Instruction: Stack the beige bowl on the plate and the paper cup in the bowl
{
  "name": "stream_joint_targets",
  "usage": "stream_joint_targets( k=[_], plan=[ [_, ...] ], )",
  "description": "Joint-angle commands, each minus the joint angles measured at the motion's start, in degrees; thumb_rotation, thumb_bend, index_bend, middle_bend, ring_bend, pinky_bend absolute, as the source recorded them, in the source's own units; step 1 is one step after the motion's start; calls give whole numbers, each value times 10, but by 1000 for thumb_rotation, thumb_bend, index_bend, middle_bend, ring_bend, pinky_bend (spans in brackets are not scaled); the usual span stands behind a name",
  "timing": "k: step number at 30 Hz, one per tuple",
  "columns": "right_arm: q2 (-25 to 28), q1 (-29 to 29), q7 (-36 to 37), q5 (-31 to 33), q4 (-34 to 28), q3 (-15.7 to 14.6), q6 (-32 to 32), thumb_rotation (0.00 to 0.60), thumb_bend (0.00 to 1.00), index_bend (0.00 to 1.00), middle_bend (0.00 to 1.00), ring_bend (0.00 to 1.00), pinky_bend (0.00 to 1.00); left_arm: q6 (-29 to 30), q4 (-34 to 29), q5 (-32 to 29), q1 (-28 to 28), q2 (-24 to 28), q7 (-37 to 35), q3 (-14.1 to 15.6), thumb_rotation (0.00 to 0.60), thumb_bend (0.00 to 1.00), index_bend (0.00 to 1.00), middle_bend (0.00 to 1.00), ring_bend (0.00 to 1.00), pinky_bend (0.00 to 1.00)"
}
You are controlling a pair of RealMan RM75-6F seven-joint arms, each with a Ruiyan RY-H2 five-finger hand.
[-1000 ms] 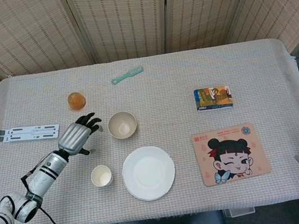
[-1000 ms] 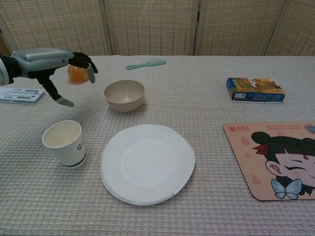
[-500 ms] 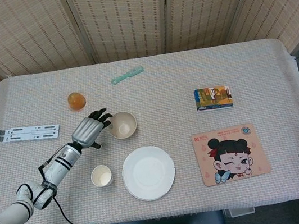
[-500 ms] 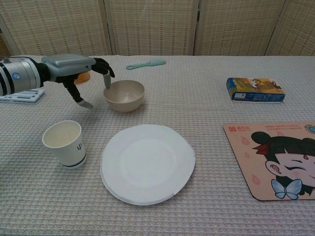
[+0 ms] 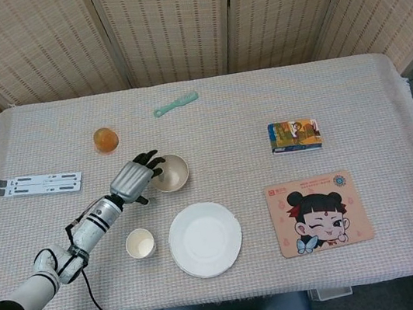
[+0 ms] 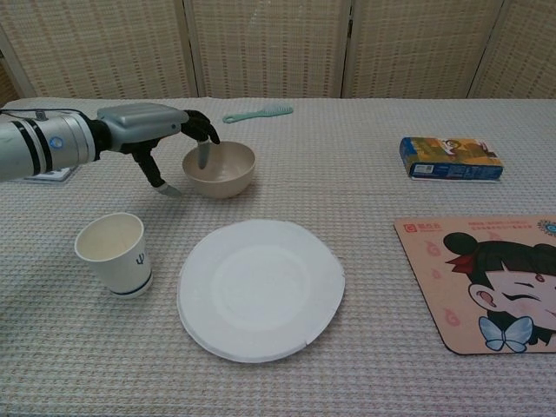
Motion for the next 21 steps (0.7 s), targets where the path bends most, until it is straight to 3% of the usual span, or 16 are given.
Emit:
stream_joint_targets(
  k=[1, 21],
  plan=[
    [1, 1, 2, 1, 1, 0, -3, 600, 190, 0, 0, 0, 0, 0, 15, 0, -4, -10, -6, 4, 600, 196, 475, 205, 27, 171],
    [7, 0, 18, 0, 5, -1, 0, 600, 191, 0, 0, 0, 0, 9, 73, 6, -28, -45, -43, 25, 600, 324, 554, 220, 27, 171]
  ],
)
